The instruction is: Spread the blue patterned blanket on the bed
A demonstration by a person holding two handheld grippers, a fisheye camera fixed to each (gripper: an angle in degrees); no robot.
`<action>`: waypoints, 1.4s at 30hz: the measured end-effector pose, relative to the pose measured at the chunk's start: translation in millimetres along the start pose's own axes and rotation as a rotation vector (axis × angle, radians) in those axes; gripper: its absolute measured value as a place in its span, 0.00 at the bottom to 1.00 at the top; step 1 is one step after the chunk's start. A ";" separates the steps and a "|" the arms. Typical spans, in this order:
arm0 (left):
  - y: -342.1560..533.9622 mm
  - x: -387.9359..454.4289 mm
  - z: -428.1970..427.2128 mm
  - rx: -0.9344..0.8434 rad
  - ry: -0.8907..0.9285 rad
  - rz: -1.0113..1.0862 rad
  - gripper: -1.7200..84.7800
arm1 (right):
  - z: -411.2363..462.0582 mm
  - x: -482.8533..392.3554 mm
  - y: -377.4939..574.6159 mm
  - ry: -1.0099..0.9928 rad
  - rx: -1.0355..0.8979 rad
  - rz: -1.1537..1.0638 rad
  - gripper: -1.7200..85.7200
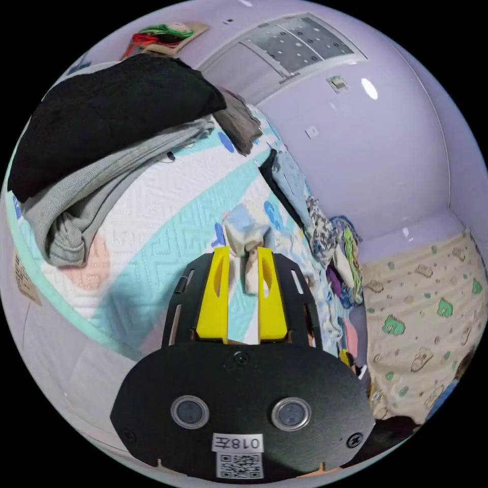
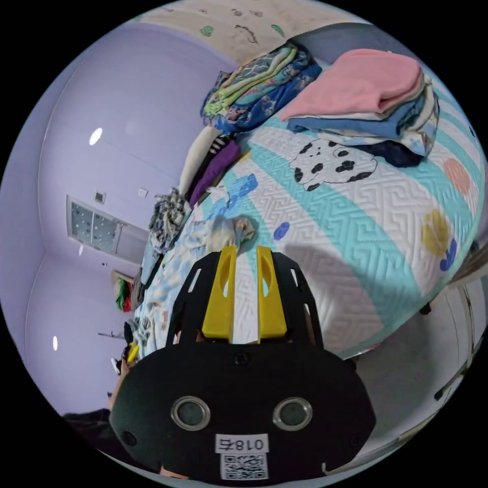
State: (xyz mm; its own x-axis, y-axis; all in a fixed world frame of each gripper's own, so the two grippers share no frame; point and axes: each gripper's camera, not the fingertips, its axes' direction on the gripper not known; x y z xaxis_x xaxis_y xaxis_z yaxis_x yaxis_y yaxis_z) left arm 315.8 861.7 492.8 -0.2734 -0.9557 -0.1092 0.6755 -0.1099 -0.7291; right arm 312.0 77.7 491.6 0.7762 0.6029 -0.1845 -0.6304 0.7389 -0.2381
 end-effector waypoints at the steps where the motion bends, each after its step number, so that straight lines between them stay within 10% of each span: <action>1: 6.9 7.6 8.1 -0.027 0.017 0.038 0.12 | 0.9 -8.0 3.9 -0.019 -0.031 -0.042 0.10; 23: -115.2 313.3 338.8 -0.277 -0.331 0.923 0.16 | 269.4 -242.9 -108.2 0.421 -0.383 -0.964 0.15; 26: -133.1 315.7 389.0 -0.339 -0.344 0.916 0.16 | 290.6 -218.7 -139.5 0.403 -0.512 -0.880 0.08; 35: -141.0 324.3 446.1 -0.366 -0.315 0.958 0.16 | 140.8 -87.0 -222.3 0.406 0.155 -0.090 0.13; 39: -143.3 339.2 448.7 -0.316 -0.274 1.001 0.16 | 159.5 -140.6 -200.3 0.446 0.216 -0.356 0.13; 42: -145.9 346.8 454.5 -0.318 -0.258 1.037 0.15 | 236.1 -199.5 -180.6 0.282 -0.082 -0.701 0.14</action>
State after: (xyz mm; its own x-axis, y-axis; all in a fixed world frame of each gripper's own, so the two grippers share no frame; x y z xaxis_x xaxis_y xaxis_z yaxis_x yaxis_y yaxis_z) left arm 433.7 422.1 868.4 0.4966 -0.5763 -0.6490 0.2780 0.8140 -0.5100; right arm 269.3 -105.0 796.5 0.9743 -0.1071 -0.1980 0.0049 0.8894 -0.4571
